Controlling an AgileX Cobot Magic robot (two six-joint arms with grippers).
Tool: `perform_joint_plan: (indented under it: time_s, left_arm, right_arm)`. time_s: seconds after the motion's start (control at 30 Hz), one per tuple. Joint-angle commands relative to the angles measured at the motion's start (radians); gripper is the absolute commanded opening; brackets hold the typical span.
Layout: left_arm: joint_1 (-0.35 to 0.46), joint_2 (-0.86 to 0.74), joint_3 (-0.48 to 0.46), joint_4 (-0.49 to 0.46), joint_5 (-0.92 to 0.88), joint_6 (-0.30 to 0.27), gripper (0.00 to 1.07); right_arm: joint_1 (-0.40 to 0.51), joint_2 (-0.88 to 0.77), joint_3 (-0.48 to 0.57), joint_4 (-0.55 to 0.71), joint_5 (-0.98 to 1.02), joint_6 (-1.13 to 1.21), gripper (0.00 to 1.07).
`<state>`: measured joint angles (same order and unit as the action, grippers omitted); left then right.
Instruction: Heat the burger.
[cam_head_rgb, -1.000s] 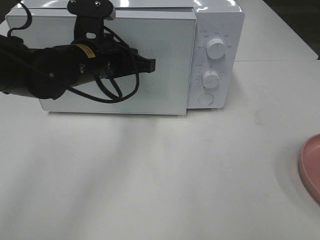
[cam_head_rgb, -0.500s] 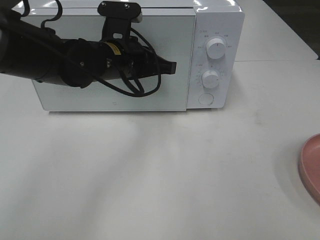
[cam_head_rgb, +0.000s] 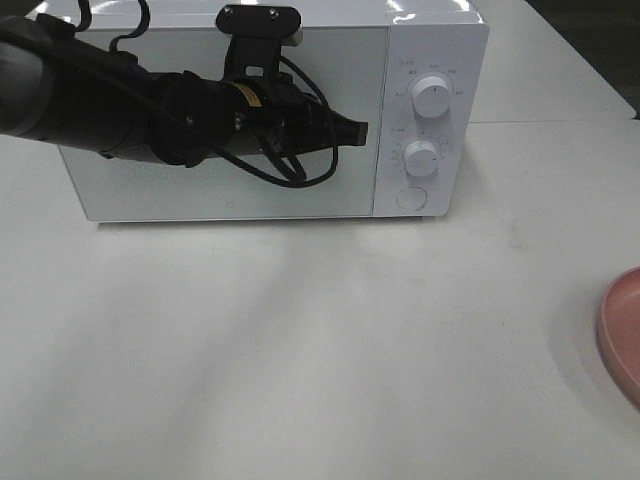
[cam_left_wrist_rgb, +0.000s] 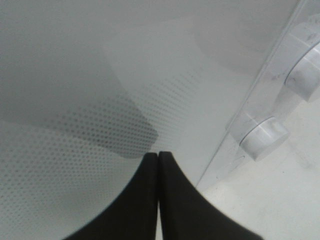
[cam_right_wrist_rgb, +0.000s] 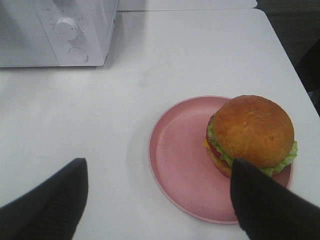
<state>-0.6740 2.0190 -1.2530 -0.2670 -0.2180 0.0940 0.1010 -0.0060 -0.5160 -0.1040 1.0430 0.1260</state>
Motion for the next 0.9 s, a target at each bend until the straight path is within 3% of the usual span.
perform_joint_plan:
  time_s: [0.03,0.27,0.37,0.43,0.47,0.5,0.53,0.57,0.6,0.63,0.67,0.7,0.73,0.77,0.9]
  left_arm:
    - [0.026,-0.015,-0.024,-0.015,-0.035,0.001,0.0]
    - [0.02,-0.085,-0.022,0.04,0.232,0.008,0.01]
    - [0.02,-0.097,-0.022,0.04,0.262,0.008,0.02]
    - [0.017,-0.14,-0.022,0.038,0.395,0.004,0.15]
    - [0.017,-0.14,-0.022,0.038,0.395,0.004,0.15]
    - [0.017,-0.161,-0.022,0.038,0.482,-0.008,0.26]
    - [0.017,-0.161,-0.022,0.038,0.482,-0.008,0.26]
    - [0.017,-0.17,-0.022,0.038,0.518,-0.011,0.33]
    - [0.017,-0.19,-0.022,0.04,0.605,-0.012,0.54]
    - [0.017,-0.19,-0.022,0.04,0.605,-0.012,0.54]
    - [0.017,-0.198,-0.022,0.04,0.638,-0.013,0.67]
    - [0.017,-0.212,-0.022,0.042,0.723,-0.016,0.9]
    - [0.017,-0.212,-0.022,0.042,0.723,-0.016,0.9]
    - [0.017,-0.229,-0.022,0.044,0.802,-0.017,1.02]
    - [0.017,-0.257,-0.022,0.061,0.877,-0.016,1.01]
  right_arm:
    - [-0.007,-0.026,0.003,-0.004,-0.006,-0.013,0.75]
    - [-0.007,-0.026,0.003,-0.004,-0.006,-0.013,0.75]
    - [-0.007,-0.026,0.003,-0.004,-0.006,-0.013,0.75]
    - [-0.007,-0.026,0.003,-0.004,-0.006,-0.013,0.75]
    - [-0.007,-0.026,0.003,-0.004,-0.006,-0.013,0.75]
    - [-0.007,-0.026,0.003,-0.004,-0.006,-0.013,0.75]
    - [-0.007,-0.026,0.003,-0.004,-0.006,-0.013,0.75]
    - [-0.007,-0.026,0.003,-0.004,-0.006,-0.013,0.75]
    - [-0.007,-0.026,0.003,-0.004,-0.006,-0.013,0.75]
    - [-0.007,-0.026,0.003,-0.004,-0.006,-0.013,0.75]
    - [-0.007,-0.026,0.003,-0.004,-0.006,-0.013,0.75]
    - [-0.007,-0.026,0.003,-0.004,-0.006,-0.013,0.75]
    - [-0.007,-0.026,0.003,-0.004,-0.006,-0.013,0.75]
    - [-0.007,-0.026,0.003,-0.004,-0.006,-0.013,0.75]
    - [-0.007,-0.026,0.003,-0.004,-0.006,-0.013,0.75]
